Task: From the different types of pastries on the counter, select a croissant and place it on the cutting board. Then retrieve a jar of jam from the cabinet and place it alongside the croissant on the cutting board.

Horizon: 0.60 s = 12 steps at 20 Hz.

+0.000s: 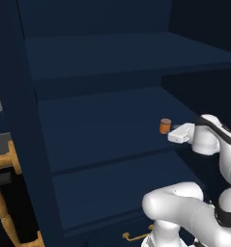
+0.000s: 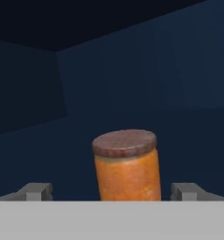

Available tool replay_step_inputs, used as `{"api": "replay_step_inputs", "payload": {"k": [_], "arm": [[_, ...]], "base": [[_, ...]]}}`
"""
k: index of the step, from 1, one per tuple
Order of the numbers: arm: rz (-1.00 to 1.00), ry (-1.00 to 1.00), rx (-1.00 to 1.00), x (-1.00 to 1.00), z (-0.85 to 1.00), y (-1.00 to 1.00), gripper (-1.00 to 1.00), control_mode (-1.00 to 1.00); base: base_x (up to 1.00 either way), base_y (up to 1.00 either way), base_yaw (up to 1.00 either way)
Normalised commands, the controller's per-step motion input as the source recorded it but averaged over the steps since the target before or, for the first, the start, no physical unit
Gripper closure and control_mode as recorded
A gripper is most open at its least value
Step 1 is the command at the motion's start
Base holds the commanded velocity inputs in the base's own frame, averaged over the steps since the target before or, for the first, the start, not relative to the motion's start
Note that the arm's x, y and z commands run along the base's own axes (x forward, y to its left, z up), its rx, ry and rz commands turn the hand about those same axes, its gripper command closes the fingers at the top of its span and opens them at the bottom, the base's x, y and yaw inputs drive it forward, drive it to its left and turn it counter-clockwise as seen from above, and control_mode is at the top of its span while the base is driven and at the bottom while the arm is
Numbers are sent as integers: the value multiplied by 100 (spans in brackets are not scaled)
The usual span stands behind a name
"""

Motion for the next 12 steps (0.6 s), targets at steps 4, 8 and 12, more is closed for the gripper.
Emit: {"api": "replay_step_inputs", "payload": {"k": [4,8,12], "arm": [[0,-1,3,33,-22,1,-100,-100],[0,-1,3,40,-14,11,-100,-100],[0,0,7,67,-14,4,-100,-100]], "base": [[0,0,0],[0,0,0],[0,0,0]]}}
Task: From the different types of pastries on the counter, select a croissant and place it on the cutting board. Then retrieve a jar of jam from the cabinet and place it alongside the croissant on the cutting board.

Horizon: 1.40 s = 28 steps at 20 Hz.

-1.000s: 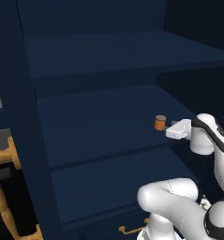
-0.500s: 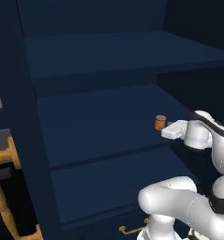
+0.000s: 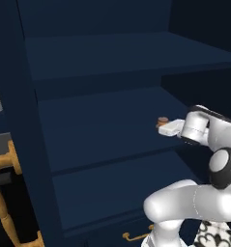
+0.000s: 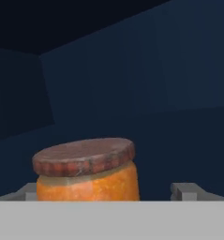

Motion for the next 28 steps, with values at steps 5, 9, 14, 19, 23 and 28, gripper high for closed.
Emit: {"api": "replay_step_inputs", "payload": {"k": [5,9,14,19,23,28], "arm": [[0,2,1,22,-11,19,100,-100],[6,-9,13,-19,20,-35,100,-100],[0,3,2,-69,93,-65,100,-100],[4,20,-15,-98,100,-22,100,-100],[4,12,-20,-100,100,-17,100,-100],[0,16,-3,-100,100,-11,100,-100]], "base": [[0,0,0],[0,0,0],[0,0,0],[0,0,0],[0,0,0],[0,0,0]]}}
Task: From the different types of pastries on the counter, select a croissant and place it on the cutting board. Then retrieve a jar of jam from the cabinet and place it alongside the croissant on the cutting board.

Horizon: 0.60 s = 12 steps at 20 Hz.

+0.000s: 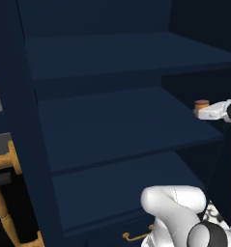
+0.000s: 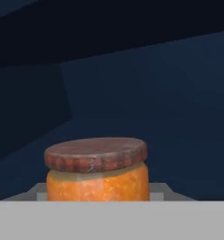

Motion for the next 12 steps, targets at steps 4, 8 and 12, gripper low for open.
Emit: {"api": "replay_step_inputs", "payload": {"k": [4,8,12], "arm": [[-1,24,0,-100,99,-41,100,-100],[0,19,0,-100,89,-52,100,-100],[0,5,0,-100,72,-25,100,-100]], "base": [[0,0,0],[0,0,0],[0,0,0]]}}
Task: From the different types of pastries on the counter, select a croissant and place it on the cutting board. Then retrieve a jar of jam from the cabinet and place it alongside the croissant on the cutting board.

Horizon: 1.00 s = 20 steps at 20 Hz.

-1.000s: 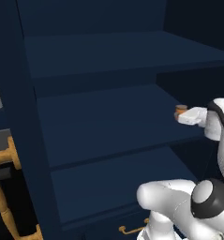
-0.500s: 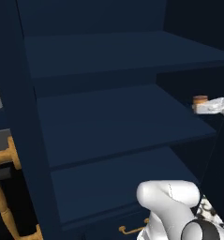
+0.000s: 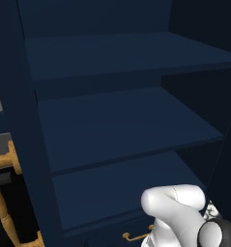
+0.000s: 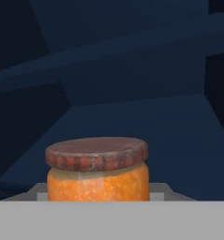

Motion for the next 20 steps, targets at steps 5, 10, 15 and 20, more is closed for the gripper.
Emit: {"api": "replay_step_inputs", "payload": {"k": [5,10,15,20], "arm": [[0,-1,0,-100,39,-6,100,-100],[0,-5,0,-100,26,6,100,-100],[0,-7,-2,-78,10,7,100,-100],[0,0,0,0,0,0,100,-100]], "base": [[0,0,0],[0,0,0],[0,0,0],[0,0,0]]}}
